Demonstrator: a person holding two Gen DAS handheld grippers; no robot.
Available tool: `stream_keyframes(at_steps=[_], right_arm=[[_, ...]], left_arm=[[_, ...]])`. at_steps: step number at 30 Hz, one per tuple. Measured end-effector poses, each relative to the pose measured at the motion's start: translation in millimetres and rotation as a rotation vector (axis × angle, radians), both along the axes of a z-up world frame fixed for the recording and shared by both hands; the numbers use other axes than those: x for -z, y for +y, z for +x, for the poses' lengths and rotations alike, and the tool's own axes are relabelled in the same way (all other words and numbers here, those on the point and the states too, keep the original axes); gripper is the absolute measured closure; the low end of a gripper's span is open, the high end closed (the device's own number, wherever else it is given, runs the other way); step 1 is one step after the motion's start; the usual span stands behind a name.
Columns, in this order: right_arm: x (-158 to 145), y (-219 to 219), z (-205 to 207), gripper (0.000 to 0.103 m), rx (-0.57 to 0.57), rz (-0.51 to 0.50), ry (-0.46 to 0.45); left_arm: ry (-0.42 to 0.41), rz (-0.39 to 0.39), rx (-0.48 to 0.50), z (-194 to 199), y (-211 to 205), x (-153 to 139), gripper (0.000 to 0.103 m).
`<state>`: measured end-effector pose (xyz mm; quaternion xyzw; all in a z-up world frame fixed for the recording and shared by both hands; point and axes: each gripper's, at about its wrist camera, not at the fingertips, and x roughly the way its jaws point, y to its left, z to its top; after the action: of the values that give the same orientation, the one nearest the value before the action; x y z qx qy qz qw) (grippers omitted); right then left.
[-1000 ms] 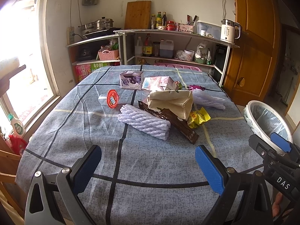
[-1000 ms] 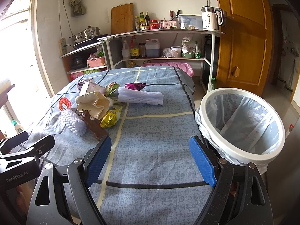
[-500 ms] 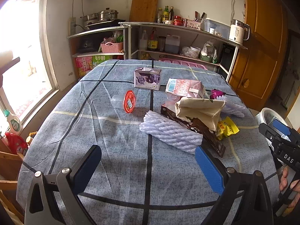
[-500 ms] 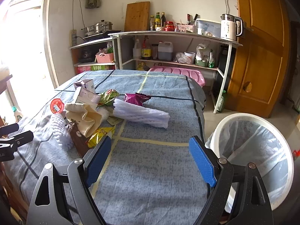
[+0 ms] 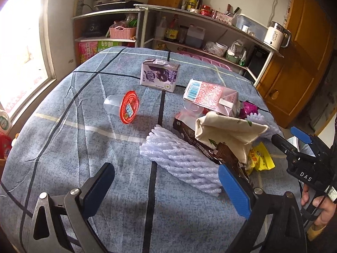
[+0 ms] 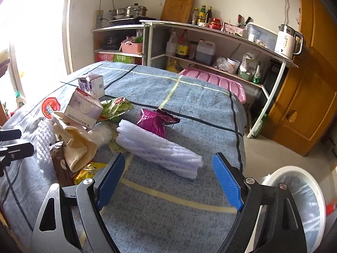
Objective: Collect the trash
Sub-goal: 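Grasp a white foam net with the right tool while the left tool grasps another foam net, then carry both foam nets over the white bin and open both tools to drop them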
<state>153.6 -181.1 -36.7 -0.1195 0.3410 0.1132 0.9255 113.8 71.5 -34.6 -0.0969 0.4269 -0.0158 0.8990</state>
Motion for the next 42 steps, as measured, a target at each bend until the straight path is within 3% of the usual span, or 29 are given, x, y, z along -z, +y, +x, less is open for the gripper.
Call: stream_keyframes(at_steps=[8, 13, 15, 17, 20, 22, 27, 34, 42], right_arm=[[14.3, 4.1, 25.1, 0.019, -0.074, 0.013, 0.066], [13.2, -1.8, 30.6, 0.051, -0.056, 0.047, 0.068], [13.8, -4.3, 32.3, 0.058, -0.053, 0.064, 0.077], [13.2, -5.0, 32.5, 0.060, -0.056, 0.078, 0.080], [12.8, -6.6, 31.9, 0.074, -0.054, 0.095, 0.085], [12.1, -7.8, 30.7, 0.086, -0.055, 0.109, 0.088], [10.2, -10.2, 24.6, 0.091, -0.056, 0.137, 0.087], [0.5, -20.6, 11.0, 0.093, -0.056, 0.279, 0.113], [-19.9, -17.6, -19.9, 0.093, -0.065, 0.299, 0.055]], left_arm=[[0.072, -0.103, -0.036, 21.5, 9.4, 15.2, 0.022], [0.062, -0.130, -0.021, 26.4, 5.2, 19.1, 0.036], [0.058, -0.136, -0.005, 26.8, 0.5, 18.9, 0.047], [0.055, -0.144, 0.007, 28.2, -3.3, 19.4, 0.051], [0.055, -0.189, 0.010, 29.5, -3.7, 20.6, 0.061], [0.045, -0.180, 0.005, 27.9, -5.3, 18.9, 0.065], [0.023, -0.170, 0.002, 21.4, -5.0, 14.8, 0.077], [-0.010, -0.161, -0.005, 5.7, 1.8, 3.3, 0.080], [-0.075, -0.121, 0.008, -17.5, 4.1, -21.9, 0.080]])
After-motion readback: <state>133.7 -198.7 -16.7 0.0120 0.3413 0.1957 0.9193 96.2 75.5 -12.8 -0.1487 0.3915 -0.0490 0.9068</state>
